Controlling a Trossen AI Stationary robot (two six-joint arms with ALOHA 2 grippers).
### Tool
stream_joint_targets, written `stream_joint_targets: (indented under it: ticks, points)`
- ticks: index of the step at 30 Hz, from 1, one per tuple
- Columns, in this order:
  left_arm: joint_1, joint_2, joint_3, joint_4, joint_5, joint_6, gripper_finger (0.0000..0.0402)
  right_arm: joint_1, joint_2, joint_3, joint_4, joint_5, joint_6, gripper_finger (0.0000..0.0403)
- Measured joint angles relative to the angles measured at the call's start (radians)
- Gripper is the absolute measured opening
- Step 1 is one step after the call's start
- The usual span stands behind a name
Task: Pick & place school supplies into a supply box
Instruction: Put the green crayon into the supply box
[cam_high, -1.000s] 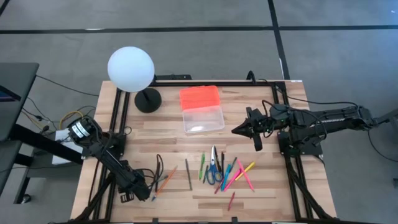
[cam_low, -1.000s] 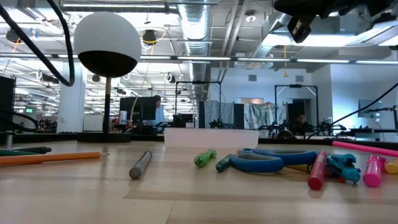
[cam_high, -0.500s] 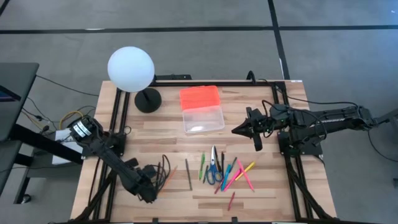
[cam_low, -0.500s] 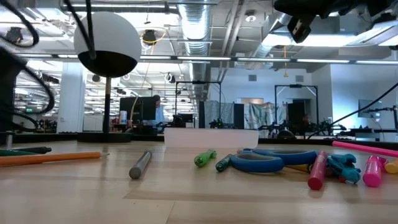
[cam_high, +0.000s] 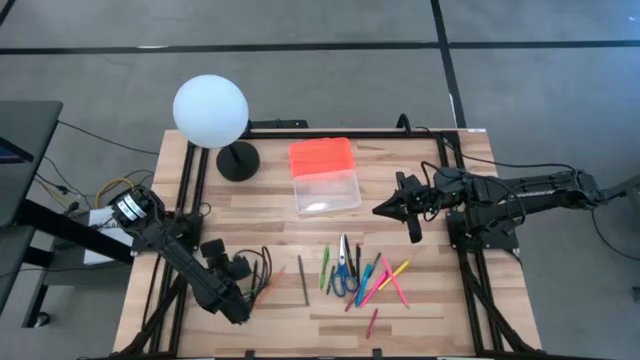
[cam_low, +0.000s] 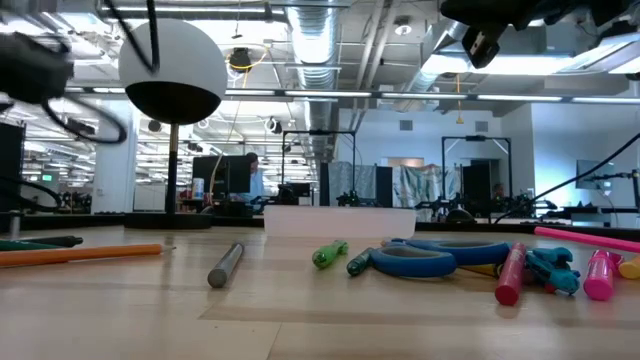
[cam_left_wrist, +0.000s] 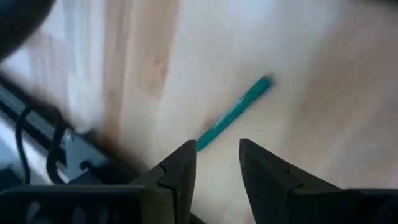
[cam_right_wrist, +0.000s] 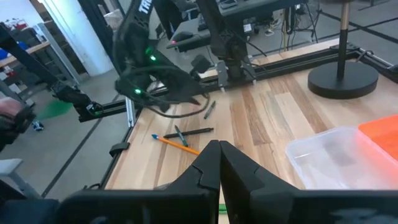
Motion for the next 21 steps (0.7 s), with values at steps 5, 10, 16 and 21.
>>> stream_joint_targets:
  ticks: [5,10,16,21]
  points:
    - [0.043,-0.009,-0.061,0.028,0.006,-0.173,0.0119,0.001,0.000,0.000,0.000,0.000,0.028,0.0000]
    - [0.056,-0.032,-0.061,0.061,-0.105,-0.201,0.0119,0.000,0.000,0.000,0.000,0.000,0.031,0.0000]
    - [0.151,-0.087,-0.061,0.133,-0.161,-0.178,0.0119,-0.001,0.000,0.000,0.000,0.002,0.024,0.0000]
    - [0.237,-0.240,-0.061,0.331,-0.370,-0.148,0.0119,-0.016,0.000,0.000,0.000,0.002,0.024,0.0000]
